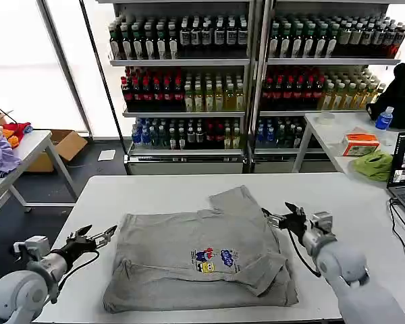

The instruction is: Fold and organize the clothes.

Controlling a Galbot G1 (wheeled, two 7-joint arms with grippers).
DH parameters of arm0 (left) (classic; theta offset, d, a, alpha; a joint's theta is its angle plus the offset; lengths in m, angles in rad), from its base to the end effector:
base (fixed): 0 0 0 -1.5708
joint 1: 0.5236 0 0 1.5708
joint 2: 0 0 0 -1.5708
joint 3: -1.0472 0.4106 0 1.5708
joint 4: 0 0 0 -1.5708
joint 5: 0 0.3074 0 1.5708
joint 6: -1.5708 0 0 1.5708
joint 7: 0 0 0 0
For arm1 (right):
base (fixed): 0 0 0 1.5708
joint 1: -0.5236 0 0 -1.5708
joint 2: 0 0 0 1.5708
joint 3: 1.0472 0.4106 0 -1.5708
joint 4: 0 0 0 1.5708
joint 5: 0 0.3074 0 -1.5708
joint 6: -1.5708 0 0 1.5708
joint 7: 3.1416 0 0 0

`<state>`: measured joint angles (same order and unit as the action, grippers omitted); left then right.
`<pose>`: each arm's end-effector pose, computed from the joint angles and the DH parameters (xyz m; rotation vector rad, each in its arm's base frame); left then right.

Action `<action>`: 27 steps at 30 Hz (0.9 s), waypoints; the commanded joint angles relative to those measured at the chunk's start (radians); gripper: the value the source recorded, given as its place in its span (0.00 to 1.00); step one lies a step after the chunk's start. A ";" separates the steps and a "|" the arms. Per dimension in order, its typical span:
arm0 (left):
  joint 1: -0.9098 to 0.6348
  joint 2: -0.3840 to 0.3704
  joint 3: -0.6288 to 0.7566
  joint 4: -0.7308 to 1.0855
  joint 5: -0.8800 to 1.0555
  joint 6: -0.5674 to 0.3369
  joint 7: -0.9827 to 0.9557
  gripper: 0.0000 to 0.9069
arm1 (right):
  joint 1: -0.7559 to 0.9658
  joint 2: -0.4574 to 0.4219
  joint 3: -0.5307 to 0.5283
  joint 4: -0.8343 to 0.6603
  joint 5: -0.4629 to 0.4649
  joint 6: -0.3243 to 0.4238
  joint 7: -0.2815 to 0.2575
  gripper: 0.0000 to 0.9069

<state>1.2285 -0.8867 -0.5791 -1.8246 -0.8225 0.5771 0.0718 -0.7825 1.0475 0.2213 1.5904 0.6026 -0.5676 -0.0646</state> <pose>0.2475 0.2235 -0.2975 -0.3042 -2.5905 0.1628 0.3868 -0.1229 -0.3056 0.4665 -2.6556 0.0256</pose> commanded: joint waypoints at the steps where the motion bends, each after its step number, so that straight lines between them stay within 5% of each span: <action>1: -0.237 0.029 0.231 0.209 0.047 -0.001 0.066 1.00 | 0.263 0.074 -0.161 -0.278 0.001 -0.010 -0.026 1.00; 25: -0.346 -0.040 0.287 0.383 0.125 -0.038 0.086 1.00 | 0.260 0.144 -0.191 -0.397 -0.042 -0.006 -0.054 1.00; 26: -0.347 -0.042 0.291 0.385 0.124 -0.038 0.085 0.93 | 0.259 0.146 -0.191 -0.400 -0.042 -0.006 -0.055 1.00; 27: -0.347 -0.043 0.292 0.385 0.124 -0.037 0.085 0.72 | 0.259 0.148 -0.191 -0.403 -0.042 -0.005 -0.057 0.94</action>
<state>0.9255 -0.9250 -0.3119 -1.5017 -0.7140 0.5434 0.1495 -0.5403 1.1816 0.0452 1.2256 0.5659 -0.5724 -0.1155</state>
